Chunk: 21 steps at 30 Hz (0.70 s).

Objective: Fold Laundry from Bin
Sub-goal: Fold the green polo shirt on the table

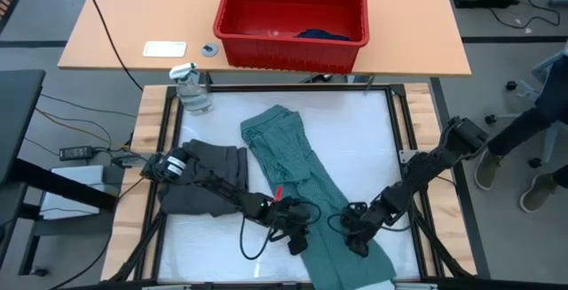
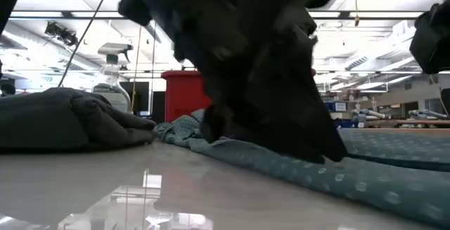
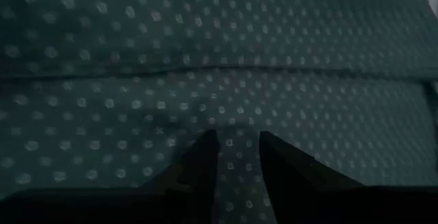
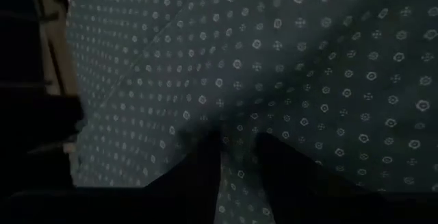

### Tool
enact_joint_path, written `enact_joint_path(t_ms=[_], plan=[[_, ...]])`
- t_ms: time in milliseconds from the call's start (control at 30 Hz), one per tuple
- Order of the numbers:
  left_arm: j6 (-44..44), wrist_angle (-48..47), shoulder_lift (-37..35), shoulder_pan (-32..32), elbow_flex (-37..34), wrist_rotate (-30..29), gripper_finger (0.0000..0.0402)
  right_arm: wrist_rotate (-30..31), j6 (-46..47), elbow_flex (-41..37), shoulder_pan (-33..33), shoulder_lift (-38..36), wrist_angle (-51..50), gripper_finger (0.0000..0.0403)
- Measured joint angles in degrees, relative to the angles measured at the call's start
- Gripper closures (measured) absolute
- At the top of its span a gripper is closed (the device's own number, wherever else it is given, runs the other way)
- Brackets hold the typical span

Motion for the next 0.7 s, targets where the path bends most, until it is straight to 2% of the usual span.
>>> enact_joint_path(t_ms=[167, 333, 533, 700], plan=[[-0.29, -1.50, -2.48, -0.92, -0.36, 6.07, 0.0283, -4.18, -3.86, 2.26, -1.72, -2.84, -1.70, 0.0289], [-1.11, -9.77, -9.04, -1.19, -0.32, 6.14, 0.0283, -1.53, -5.71, 2.68, -8.17, -6.56, -6.84, 0.0289], [-0.60, -25.99, -15.10, 2.24, -0.32, 0.22, 0.0283, -2.82, -12.96, 2.72, -23.49, -5.86, -7.95, 0.0289], [2.07, -35.49, -15.82, 9.31, -0.34, -0.22, 0.0283, -6.78, -23.00, 4.03, -37.72, -2.59, -7.30, 0.0289]])
